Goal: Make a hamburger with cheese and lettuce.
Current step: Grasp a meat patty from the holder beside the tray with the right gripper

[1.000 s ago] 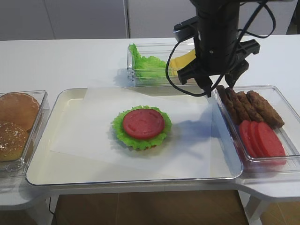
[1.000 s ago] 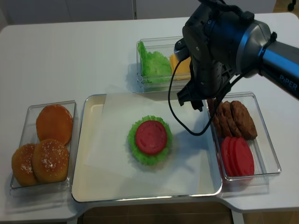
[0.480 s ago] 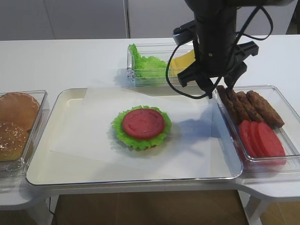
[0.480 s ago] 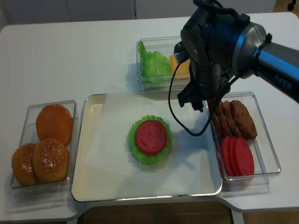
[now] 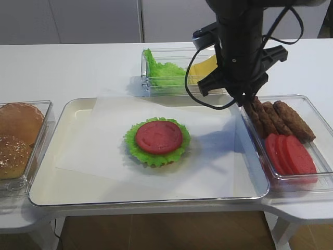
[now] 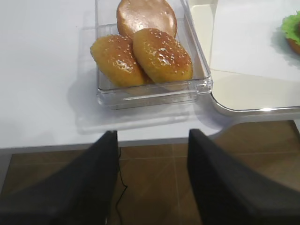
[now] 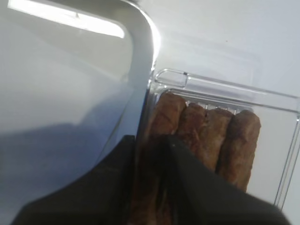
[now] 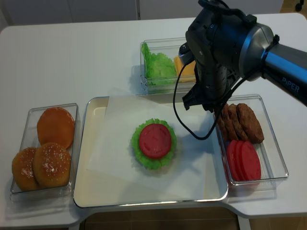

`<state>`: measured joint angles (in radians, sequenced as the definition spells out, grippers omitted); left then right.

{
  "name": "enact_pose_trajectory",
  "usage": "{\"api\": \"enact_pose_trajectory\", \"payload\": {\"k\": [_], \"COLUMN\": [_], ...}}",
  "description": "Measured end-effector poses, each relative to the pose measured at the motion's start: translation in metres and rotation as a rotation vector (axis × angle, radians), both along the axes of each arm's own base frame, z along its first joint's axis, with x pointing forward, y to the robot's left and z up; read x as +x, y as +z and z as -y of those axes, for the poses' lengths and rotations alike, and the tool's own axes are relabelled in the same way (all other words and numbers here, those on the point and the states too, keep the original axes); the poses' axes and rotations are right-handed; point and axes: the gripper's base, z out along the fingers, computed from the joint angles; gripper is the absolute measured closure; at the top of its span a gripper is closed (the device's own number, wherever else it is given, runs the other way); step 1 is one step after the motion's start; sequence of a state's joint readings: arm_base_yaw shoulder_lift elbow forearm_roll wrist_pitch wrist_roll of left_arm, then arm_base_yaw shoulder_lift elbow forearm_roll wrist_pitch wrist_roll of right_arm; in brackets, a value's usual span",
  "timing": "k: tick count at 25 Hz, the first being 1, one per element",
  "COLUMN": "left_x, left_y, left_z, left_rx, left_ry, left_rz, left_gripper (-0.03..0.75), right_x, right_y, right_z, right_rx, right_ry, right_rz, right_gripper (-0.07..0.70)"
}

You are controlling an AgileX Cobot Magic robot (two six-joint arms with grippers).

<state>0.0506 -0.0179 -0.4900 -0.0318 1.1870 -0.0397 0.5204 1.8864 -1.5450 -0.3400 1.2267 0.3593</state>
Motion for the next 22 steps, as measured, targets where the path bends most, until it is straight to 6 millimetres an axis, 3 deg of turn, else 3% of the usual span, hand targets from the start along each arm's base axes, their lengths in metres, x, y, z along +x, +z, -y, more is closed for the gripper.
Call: {"api": "enact_pose_trajectory", "payload": {"k": [9,22], "left_x": [0.0,0.0], "left_y": [0.0,0.0], "left_z": [0.0,0.0], "left_rx": [0.0,0.0], "left_ry": [0.0,0.0], "left_rz": [0.0,0.0], "left_gripper": [0.357,0.358], "right_x": [0.0,-0.0005], "right_y": [0.0,0.0017], "right_z": [0.0,0.0003], "right_rx": [0.0,0.003], "right_ry": [-0.002,-0.002], "right_rz": [0.0,0.004], "right_gripper": [0.534,0.535]}}
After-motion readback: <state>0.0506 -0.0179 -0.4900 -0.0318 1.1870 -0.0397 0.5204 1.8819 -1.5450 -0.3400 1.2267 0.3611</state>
